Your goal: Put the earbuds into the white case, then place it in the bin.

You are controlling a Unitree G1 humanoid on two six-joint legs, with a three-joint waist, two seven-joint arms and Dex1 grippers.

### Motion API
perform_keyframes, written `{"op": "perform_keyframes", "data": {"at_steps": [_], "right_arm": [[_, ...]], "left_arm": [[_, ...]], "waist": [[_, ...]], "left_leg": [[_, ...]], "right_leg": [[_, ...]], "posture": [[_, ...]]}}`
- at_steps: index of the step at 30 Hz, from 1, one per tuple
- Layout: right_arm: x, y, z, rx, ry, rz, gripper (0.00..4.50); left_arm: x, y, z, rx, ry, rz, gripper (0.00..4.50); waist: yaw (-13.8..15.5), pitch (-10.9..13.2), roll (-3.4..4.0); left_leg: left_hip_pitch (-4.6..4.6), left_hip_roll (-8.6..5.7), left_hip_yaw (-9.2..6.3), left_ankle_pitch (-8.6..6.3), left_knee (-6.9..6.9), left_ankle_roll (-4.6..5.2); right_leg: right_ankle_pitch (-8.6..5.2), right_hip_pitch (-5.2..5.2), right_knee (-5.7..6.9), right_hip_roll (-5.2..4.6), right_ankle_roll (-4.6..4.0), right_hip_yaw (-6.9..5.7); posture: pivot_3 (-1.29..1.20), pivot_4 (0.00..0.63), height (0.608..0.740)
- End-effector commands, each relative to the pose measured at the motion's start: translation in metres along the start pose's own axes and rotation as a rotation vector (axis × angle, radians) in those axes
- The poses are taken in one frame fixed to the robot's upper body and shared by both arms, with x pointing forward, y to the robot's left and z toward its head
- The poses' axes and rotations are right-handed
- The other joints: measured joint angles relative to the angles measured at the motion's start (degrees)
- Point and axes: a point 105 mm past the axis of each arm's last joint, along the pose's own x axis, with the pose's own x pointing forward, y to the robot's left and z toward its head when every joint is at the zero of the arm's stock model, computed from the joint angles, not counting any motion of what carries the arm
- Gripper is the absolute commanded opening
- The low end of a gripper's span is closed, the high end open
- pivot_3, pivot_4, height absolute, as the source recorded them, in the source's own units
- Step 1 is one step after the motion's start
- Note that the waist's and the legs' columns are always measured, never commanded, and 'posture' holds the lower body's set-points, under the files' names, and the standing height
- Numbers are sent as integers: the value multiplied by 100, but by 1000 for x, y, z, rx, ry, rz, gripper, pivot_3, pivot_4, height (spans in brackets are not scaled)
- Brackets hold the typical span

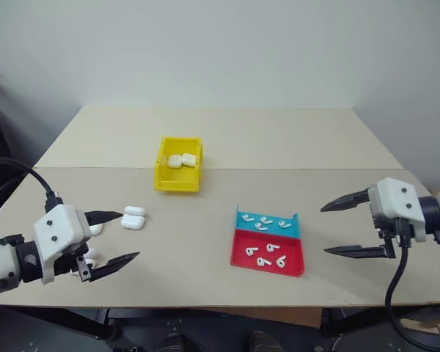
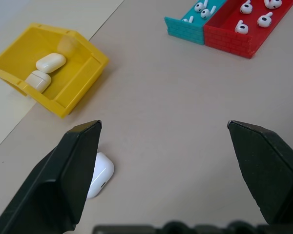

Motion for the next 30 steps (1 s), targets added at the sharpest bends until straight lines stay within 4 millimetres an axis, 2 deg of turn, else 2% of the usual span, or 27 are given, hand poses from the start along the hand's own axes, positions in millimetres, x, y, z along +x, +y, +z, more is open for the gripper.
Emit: {"op": "perform_keyframes", "data": {"at_steps": [1, 4, 11, 14, 19, 21, 26, 30], "right_arm": [[-2, -4, 7, -44, -11, -14, 4455], [-1, -6, 7, -51, -10, -13, 4455], [2, -9, 5, -62, -3, -1, 4455], [3, -10, 4, -64, -5, 8, 4455], [5, -15, 4, -76, 0, 8, 4455], [4, -15, 6, -79, -2, 13, 4455], [6, -9, 3, -63, 12, 38, 4455], [8, -7, 3, -47, 13, 43, 4455]], "left_arm": [[-4, 7, 7, 38, 4, 44, 4500], [-4, 11, 7, 47, 9, 91, 4500], [-8, 5, 1, 49, 48, 102, 4500], [-10, 9, -2, 80, 89, 215, 4500], [-24, 13, -6, 49, 171, 341, 4500], [-35, 9, -14, 46, 275, 334, 4500], [-64, 10, -52, -233, 581, 348, 4500], [-71, 31, -67, -468, 708, 425, 4500]], "waist": [[0, 0, 0], [0, 0, 0], [-16, 0, 0], [-7, 0, 0], [-6, 0, -1], [-25, 0, -2], [1, -1, -2], [31, -1, -4]], "left_leg": [[0, 0, 0, 0, 0, 0], [0, 0, 0, 0, 0, 0], [0, 0, 0, 0, -2, 1], [0, 0, 0, 0, -2, 1], [0, 0, 0, 1, 0, 1], [0, 0, 0, 1, 0, 2], [1, 0, 1, 0, -4, 0], [6, -5, -16, -28, 4, -46]], "right_leg": [[0, 0, 0, 0, 0, 0], [0, 0, 0, 0, -1, 0], [2, -1, 0, 0, -3, 0], [1, -2, 0, 0, -3, 0], [1, -1, 0, 1, -2, 1], [1, -3, 0, 1, -3, 1], [-3, -10, 1, 1, -4, 0], [-2, -32, 3, -2, -4, -7]], "posture": [[0, 150, 740], [0, 150, 740], [0, 150, 740], [0, 150, 740], [0, 150, 740], [0, 150, 740], [0, 150, 740], [0, 150, 740]]}}
